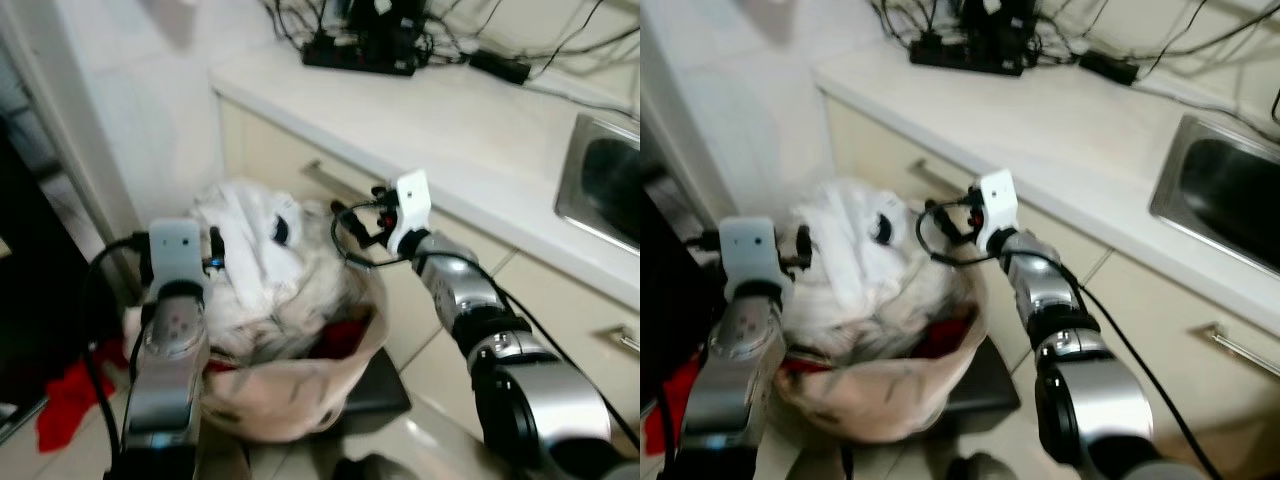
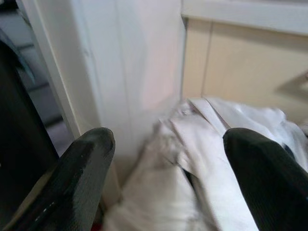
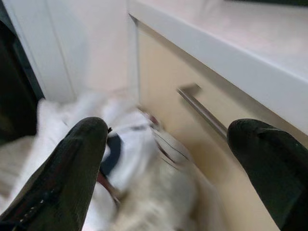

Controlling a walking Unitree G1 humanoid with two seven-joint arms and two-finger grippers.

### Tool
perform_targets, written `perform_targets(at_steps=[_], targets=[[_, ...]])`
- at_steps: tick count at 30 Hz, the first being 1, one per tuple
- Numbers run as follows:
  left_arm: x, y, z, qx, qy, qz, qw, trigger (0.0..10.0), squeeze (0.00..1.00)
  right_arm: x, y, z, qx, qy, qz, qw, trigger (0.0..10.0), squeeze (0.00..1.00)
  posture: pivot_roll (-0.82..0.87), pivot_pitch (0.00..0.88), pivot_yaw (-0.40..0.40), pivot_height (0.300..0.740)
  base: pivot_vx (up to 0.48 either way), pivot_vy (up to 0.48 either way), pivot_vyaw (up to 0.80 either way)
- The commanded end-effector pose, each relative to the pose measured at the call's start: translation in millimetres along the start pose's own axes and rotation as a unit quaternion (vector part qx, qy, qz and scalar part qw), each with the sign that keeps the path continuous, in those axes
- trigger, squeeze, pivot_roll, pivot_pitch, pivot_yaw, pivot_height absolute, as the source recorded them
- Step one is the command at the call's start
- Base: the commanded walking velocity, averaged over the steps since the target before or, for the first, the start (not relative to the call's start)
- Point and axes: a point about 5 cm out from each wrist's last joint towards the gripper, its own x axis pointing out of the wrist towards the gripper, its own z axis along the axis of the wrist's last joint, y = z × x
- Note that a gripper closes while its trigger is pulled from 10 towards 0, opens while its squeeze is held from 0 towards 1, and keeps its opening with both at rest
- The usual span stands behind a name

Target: Clothes washing

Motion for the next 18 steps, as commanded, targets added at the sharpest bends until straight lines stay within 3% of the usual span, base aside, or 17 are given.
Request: perform_targets(at_steps=[1,4,10,14,18], targets=[[6.3,-7.2,-2,0.026,0.0,-0.02,0.999,10.0,0.0,-4.4,-1.5,-2,0.009,-0.016,-0.019,1.0,10.0,0.0,0.04,0.0,-0.132,0.736,0.0,0.0,0.0],[10.8,-8.2,-1,0.06,-0.004,-0.025,0.998,10.0,0.0,-12.2,-7.2,-10,0.014,-0.017,-0.053,0.998,10.0,0.0,0.05,0.0,-0.122,0.736,0.0,0.0,0.0],[14.2,-10.5,3,0.049,-0.018,-0.033,0.998,10.0,0.0,-18.8,-11.3,-16,0.017,-0.015,-0.078,0.997,10.0,0.0,0.03,0.0,-0.1,0.736,0.0,0.0,0.0],[13.4,-20.0,5,0.053,-0.029,-0.049,0.997,10.0,0.0,-15.5,-10.5,-15,0.004,-0.002,-0.075,0.997,10.0,0.0,0.03,0.0,-0.088,0.736,0.0,0.0,0.0],[12.1,-16.8,6,0.05,-0.032,-0.039,0.997,10.0,0.0,-11.9,-11.5,-9,0.0,-0.002,-0.072,0.997,10.0,0.0,0.04,0.0,-0.087,0.736,0.0,0.0,0.0]])
